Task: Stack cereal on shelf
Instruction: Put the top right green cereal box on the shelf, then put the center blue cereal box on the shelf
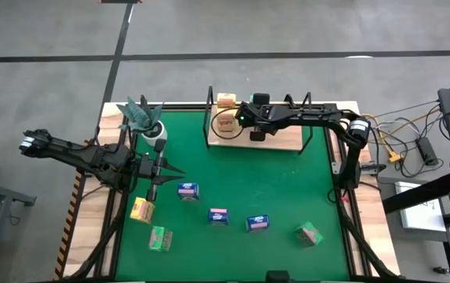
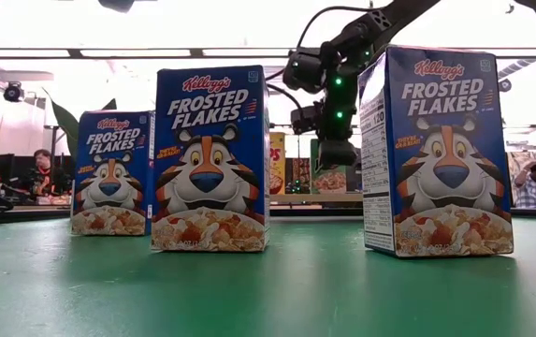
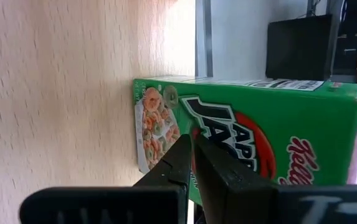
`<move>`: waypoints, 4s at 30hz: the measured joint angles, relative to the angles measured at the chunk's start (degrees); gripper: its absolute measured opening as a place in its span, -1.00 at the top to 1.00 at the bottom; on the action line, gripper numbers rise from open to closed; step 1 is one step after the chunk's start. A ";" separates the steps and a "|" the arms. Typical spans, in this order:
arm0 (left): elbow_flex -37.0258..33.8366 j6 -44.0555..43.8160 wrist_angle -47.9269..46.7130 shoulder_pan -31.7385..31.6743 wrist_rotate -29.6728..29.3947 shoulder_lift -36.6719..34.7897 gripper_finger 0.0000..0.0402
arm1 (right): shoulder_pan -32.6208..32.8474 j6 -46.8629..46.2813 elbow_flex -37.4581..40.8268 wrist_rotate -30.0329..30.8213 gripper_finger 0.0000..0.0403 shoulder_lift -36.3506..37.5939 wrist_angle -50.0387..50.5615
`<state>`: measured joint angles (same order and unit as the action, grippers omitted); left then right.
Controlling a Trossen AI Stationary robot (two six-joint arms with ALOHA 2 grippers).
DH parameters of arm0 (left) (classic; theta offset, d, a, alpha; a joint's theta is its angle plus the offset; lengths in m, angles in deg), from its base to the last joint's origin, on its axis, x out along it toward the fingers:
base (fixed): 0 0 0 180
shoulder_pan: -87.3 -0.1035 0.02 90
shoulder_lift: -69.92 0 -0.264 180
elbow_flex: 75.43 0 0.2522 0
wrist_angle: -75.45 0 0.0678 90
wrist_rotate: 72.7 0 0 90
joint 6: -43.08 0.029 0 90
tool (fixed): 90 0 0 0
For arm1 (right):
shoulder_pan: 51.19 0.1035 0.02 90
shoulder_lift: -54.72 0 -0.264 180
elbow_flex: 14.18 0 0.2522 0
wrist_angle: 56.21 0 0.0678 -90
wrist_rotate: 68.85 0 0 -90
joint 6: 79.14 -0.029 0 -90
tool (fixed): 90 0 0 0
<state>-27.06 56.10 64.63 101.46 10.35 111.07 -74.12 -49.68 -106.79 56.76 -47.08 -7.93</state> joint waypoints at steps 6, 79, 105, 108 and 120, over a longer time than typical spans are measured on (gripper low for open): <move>0.00 0.00 0.00 0.00 0.02 0.00 0.81 | 2.18 -1.50 -0.18 -0.06 0.94 0.61 1.69; 1.25 14.19 2.61 0.02 0.00 -0.03 0.81 | 41.82 -42.83 -2.19 -26.51 -0.42 1.53 -20.82; 1.25 14.14 2.54 0.01 0.02 0.02 0.81 | 42.79 -45.09 -19.76 -26.55 -0.36 -7.65 4.37; 1.25 14.14 2.54 0.00 0.02 0.02 0.81 | 42.90 -44.99 -19.87 -26.52 -0.36 -9.35 4.62; 1.25 13.92 2.54 0.00 0.02 0.02 0.81 | 43.03 -44.83 -20.06 -26.53 -0.13 -10.29 5.61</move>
<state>-25.81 70.02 67.17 101.46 10.36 111.09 -31.08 -94.52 -126.86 30.23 -57.37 -2.31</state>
